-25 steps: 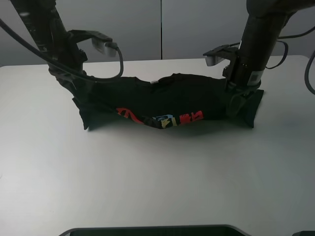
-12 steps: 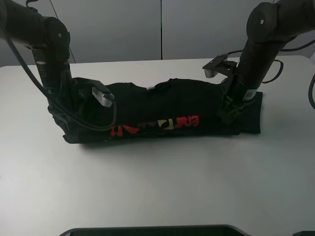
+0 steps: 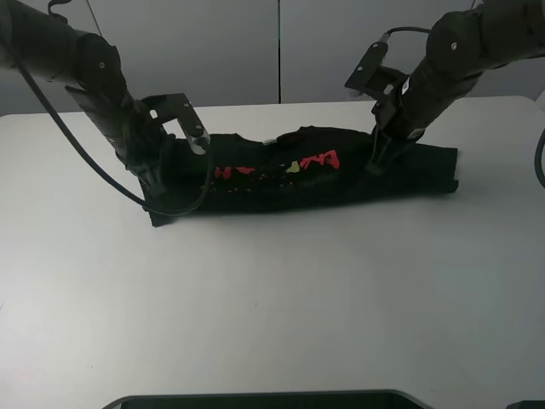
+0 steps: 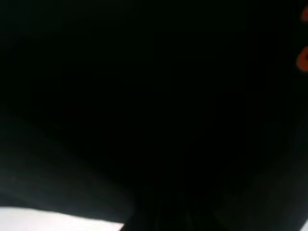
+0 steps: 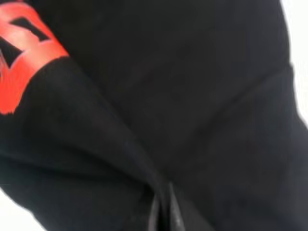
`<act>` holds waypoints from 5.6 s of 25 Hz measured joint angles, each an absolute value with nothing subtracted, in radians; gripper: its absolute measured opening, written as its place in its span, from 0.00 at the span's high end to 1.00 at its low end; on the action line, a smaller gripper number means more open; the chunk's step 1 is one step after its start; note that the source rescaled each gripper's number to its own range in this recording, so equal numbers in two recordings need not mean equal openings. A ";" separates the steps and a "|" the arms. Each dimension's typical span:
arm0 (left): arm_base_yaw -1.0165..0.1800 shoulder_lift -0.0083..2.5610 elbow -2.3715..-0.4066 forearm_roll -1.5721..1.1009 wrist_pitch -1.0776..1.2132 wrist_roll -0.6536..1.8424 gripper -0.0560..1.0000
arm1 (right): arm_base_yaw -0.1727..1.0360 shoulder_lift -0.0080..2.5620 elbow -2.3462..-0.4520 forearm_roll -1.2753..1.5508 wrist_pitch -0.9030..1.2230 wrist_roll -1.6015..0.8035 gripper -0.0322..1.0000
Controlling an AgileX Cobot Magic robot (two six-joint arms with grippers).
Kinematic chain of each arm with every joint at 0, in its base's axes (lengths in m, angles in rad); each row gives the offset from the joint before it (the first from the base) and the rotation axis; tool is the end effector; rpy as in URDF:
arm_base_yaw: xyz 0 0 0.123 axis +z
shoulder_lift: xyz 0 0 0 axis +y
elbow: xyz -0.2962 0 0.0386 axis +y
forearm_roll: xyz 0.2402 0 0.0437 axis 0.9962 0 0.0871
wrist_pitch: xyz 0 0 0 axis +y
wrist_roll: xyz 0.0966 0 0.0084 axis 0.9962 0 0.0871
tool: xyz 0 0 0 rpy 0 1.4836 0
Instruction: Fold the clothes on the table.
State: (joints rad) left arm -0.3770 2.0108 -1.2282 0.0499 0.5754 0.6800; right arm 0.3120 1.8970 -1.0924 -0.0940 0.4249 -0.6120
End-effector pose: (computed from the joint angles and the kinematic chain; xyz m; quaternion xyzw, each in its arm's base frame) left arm 0.3644 -0.1414 0.1436 0.5145 0.8442 0.0389 0.1452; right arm 0.3532 0.1100 0.1604 -0.4688 0.8569 -0.0595 0.2058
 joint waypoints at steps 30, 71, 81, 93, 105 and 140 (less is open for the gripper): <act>-0.377 1.817 -1.272 0.271 0.523 0.657 0.94 | 0.312 1.897 -1.092 -0.423 0.330 -0.361 0.96; -0.554 1.678 -1.276 0.160 0.915 0.681 0.94 | 0.329 1.567 -1.092 -0.021 0.908 -0.737 0.96; -0.508 1.809 -1.276 0.243 0.611 0.681 0.94 | 0.329 1.765 -1.092 -0.427 0.565 -0.397 0.96; -0.401 1.933 -1.276 0.241 0.469 0.681 0.94 | 0.330 1.927 -1.092 -0.749 0.484 -0.079 0.96; -0.400 2.080 -1.276 0.276 0.323 0.683 0.94 | 0.330 2.052 -1.092 -1.030 0.415 0.219 0.96; -0.383 1.917 -1.306 0.271 0.337 0.527 0.22 | 0.300 1.772 -1.092 -1.227 0.681 0.834 0.23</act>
State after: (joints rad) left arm -0.3828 1.9172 -1.3058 0.2713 0.3369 0.5272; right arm 0.2998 1.7722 -1.0924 -1.2266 0.6812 0.8335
